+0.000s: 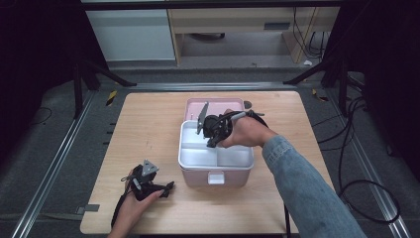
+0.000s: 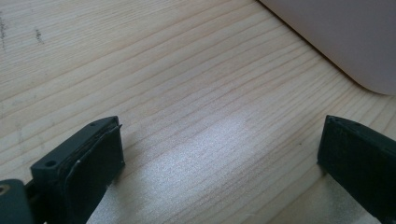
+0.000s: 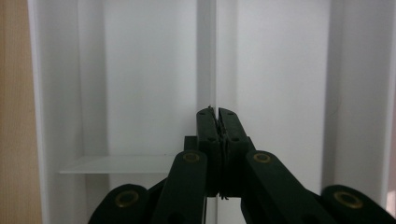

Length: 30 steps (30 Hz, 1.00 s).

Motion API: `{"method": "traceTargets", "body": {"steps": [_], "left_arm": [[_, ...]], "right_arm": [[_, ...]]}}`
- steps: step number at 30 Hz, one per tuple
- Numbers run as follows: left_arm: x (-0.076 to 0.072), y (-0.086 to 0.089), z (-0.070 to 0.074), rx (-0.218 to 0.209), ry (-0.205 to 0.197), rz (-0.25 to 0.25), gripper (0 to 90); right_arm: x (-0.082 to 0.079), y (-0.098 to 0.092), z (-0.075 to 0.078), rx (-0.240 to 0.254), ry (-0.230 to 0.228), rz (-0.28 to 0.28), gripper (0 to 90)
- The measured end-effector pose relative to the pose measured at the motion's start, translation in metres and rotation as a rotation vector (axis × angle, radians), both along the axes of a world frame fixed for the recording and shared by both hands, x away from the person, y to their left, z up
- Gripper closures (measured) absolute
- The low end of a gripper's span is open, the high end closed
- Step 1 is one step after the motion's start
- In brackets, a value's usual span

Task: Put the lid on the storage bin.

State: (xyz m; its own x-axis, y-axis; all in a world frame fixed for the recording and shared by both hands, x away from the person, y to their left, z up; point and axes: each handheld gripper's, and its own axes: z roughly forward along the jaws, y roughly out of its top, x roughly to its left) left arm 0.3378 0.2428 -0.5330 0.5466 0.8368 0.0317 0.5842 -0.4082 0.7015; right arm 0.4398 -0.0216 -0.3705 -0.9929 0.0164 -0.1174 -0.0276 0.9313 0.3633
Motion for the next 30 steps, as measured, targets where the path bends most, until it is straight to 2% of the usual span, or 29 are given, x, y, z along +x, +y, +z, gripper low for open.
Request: {"method": "traceTargets", "body": {"steps": [6,8,9,12,13,14,15,16,17,18,19,20,22,23,24,25,26,27,28,29,30], "left_arm": [[0.0,0.0,0.0,0.001,0.004,-0.002,0.0],[0.0,0.0,0.0,0.0,0.005,-0.003,0.0],[0.0,0.0,0.0,0.0,0.005,-0.005,0.0],[0.001,-0.001,0.001,0.001,0.008,-0.01,0.0],[0.001,-0.001,0.001,0.001,0.008,-0.01,1.5],[0.001,-0.002,0.003,-0.002,0.009,-0.014,1.5],[0.002,-0.003,0.008,-0.025,0.003,-0.011,2.1],[0.002,-0.003,0.008,-0.025,0.003,-0.011,2.2],[0.003,-0.005,0.015,-0.026,-0.02,-0.032,2.2],[0.004,-0.006,0.019,-0.028,-0.03,-0.035,2.4],[0.007,-0.006,0.023,-0.027,-0.035,-0.034,2.5],[0.007,-0.006,0.023,-0.027,-0.035,-0.034,2.2],[0.013,-0.006,0.032,-0.03,-0.043,-0.031,2.7],[0.022,-0.005,0.042,-0.019,-0.048,-0.021,3.2],[0.022,-0.005,0.042,-0.019,-0.048,-0.021,3.7],[0.033,-0.005,0.052,-0.003,-0.045,-0.012,3.9],[0.039,-0.005,0.056,0.001,-0.043,-0.007,4.0],[0.039,-0.005,0.056,0.001,-0.043,-0.007,4.5],[0.046,-0.005,0.062,0.01,-0.04,-0.003,4.5],[0.059,-0.007,0.073,0.022,-0.039,0.005,5.2],[0.059,-0.007,0.073,0.022,-0.039,0.005,5.3]], "right_arm": [[0.001,0.001,-0.004,-0.011,0.006,-0.002,87.6],[0.002,0.0,-0.002,0.001,0.007,-0.018,80.8],[0.002,0.0,-0.002,0.001,0.007,-0.018,80.8],[0.003,-0.008,0.001,0.057,-0.003,-0.075,65.2],[0.003,-0.008,0.001,0.057,-0.003,-0.075,65.2],[0.004,-0.011,0.002,0.075,-0.004,-0.102,62.3],[0.006,-0.018,0.002,0.125,-0.01,-0.163,55.4],[0.006,-0.018,0.002,0.125,-0.01,-0.163,55.4],[0.007,-0.025,0.0,0.159,-0.033,-0.229,47.3],[0.008,-0.027,0.0,0.167,-0.043,-0.254,43.5],[0.008,-0.03,-0.001,0.182,-0.048,-0.294,42.7],[0.008,-0.03,-0.001,0.182,-0.048,-0.294,42.7],[0.01,-0.036,-0.002,0.205,-0.053,-0.351,39.2],[0.013,-0.042,-0.003,0.23,-0.062,-0.415,37.0],[0.013,-0.042,-0.003,0.23,-0.062,-0.415,37.0],[0.017,-0.048,-0.002,0.265,-0.076,-0.488,33.0],[0.018,-0.052,-0.001,0.284,-0.089,-0.519,33.0],[0.018,-0.052,-0.001,0.284,-0.089,-0.519,33.0],[0.021,-0.055,0.001,0.304,-0.098,-0.547,32.9],[0.026,-0.063,0.004,0.334,-0.116,-0.604,37.6],[0.026,-0.063,0.004,0.334,-0.116,-0.604,37.6]]}}
